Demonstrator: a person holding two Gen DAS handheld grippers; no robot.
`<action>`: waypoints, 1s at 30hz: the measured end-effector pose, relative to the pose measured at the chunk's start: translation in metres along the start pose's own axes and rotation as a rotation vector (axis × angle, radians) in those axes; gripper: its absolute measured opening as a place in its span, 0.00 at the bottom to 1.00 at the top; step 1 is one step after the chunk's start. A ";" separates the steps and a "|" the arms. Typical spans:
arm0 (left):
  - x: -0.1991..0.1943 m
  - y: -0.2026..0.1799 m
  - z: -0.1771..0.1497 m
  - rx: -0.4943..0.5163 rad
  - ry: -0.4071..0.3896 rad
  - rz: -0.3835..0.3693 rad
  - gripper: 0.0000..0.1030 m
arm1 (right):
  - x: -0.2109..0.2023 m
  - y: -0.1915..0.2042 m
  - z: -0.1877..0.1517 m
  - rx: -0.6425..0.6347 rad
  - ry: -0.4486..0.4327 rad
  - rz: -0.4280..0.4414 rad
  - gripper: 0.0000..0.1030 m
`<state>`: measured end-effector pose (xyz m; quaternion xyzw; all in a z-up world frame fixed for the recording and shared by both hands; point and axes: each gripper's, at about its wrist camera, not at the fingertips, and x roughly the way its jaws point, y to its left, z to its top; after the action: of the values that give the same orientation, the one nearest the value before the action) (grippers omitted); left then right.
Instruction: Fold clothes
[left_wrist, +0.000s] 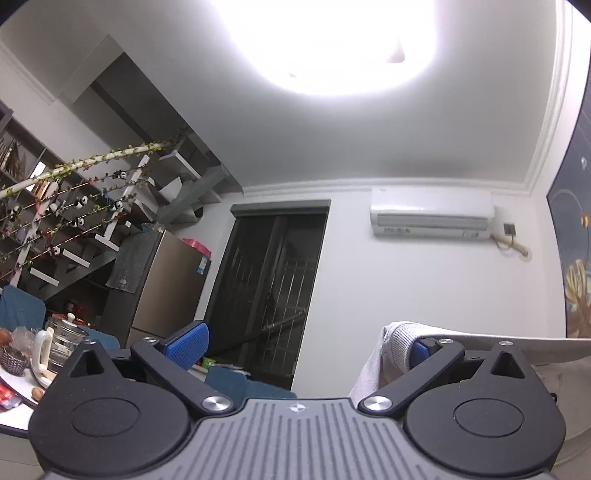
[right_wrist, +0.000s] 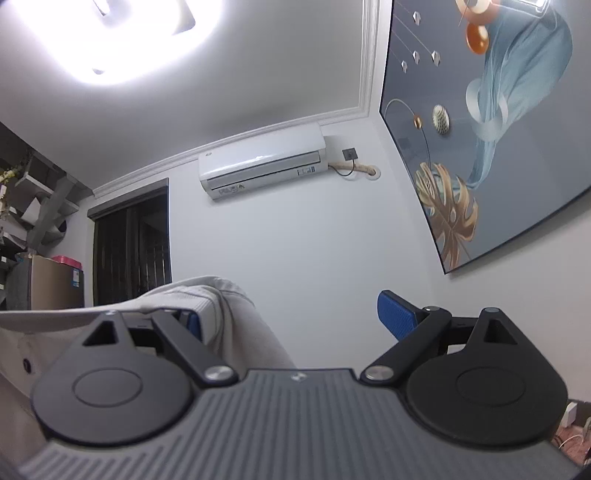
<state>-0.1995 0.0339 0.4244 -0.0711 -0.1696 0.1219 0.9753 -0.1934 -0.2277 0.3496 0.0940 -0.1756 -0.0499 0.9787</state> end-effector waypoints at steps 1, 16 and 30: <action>0.001 -0.002 -0.003 0.003 0.018 -0.006 1.00 | 0.001 -0.002 -0.003 -0.005 0.010 -0.005 0.90; 0.213 -0.014 -0.257 0.001 0.288 0.008 1.00 | 0.177 -0.003 -0.241 -0.064 0.302 -0.049 0.89; 0.504 -0.023 -0.658 0.137 0.658 0.054 1.00 | 0.466 0.000 -0.592 -0.226 0.609 -0.110 0.88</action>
<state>0.4945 0.0796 -0.0267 -0.0453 0.1649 0.1294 0.9767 0.4510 -0.1898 -0.0394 0.0047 0.1372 -0.0915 0.9863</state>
